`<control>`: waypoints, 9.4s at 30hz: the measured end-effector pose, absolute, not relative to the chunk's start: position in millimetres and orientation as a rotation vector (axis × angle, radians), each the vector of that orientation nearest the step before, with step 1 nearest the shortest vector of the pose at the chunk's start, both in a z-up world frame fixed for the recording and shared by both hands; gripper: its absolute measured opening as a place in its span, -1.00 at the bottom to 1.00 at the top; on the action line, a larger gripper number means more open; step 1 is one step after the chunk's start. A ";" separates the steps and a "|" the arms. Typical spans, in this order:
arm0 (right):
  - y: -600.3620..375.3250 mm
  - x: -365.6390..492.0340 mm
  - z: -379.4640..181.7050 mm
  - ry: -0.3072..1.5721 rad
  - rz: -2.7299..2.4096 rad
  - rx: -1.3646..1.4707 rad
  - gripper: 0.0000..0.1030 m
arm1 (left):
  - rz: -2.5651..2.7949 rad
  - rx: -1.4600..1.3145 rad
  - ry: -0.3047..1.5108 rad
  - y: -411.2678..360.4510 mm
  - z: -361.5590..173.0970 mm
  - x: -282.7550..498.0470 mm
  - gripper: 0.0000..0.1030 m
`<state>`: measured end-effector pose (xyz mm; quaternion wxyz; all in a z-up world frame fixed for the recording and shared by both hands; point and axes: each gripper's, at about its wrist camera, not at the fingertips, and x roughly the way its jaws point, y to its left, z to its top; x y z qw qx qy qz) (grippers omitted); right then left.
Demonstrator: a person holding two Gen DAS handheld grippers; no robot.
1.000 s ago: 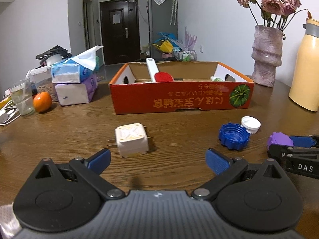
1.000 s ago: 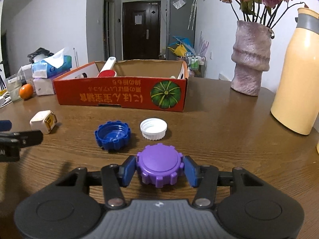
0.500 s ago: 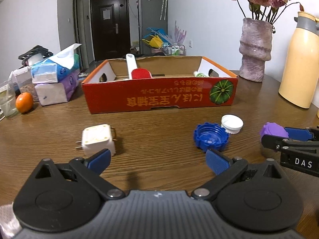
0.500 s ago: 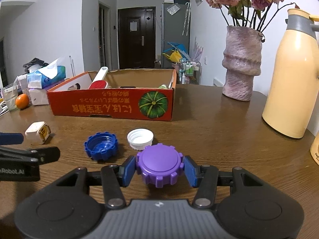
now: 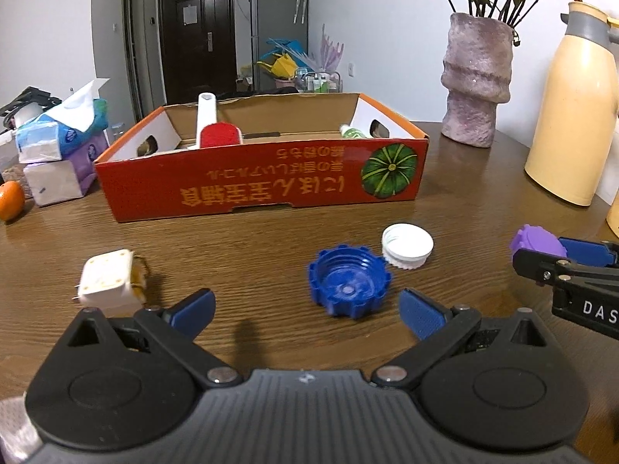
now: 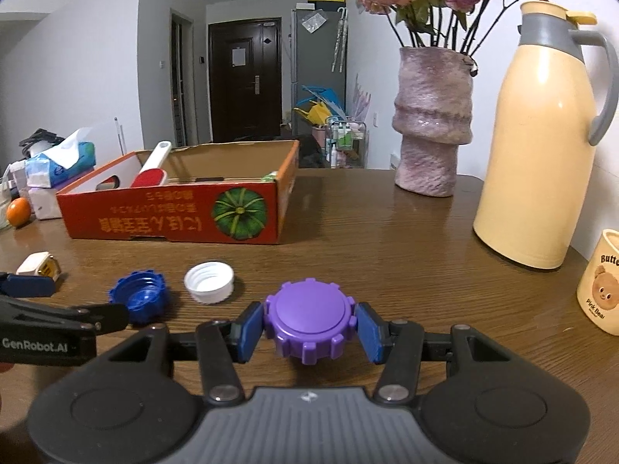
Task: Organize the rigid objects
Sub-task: 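Grasp the purple cap with the right tool while the left tool grasps the blue cap, then carry the blue cap and purple cap over the red box with both tools, then lower both caps into the box and open both tools to release, then withdraw both tools from the box toward the white charger and white cap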
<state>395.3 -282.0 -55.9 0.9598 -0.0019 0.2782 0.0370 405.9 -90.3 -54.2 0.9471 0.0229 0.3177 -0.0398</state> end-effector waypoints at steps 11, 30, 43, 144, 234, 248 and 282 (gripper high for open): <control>-305.3 402.8 -59.2 0.561 0.053 -0.007 0.00 | -0.049 0.079 0.659 -111.9 -59.5 425.2 1.00; -308.4 404.2 -61.9 0.551 0.064 -0.013 0.00 | -0.098 0.078 0.652 -119.4 -58.2 424.9 0.04; -302.0 401.8 -62.2 0.520 0.073 -0.024 0.00 | -0.099 0.089 0.606 -118.1 -50.3 417.9 0.04; -173.8 496.1 -32.1 0.333 0.137 0.093 0.00 | 0.076 -0.063 0.414 -11.0 6.1 491.2 0.04; -178.5 577.7 -33.8 0.319 0.115 0.110 1.00 | 0.170 -0.044 0.424 27.3 -14.5 582.2 1.00; -177.8 566.1 -48.8 0.328 0.168 0.097 1.00 | 0.138 -0.051 0.418 32.6 -18.6 569.9 1.00; -181.0 473.2 -49.4 0.337 0.244 0.081 1.00 | 0.104 -0.086 0.434 38.5 -18.4 472.6 1.00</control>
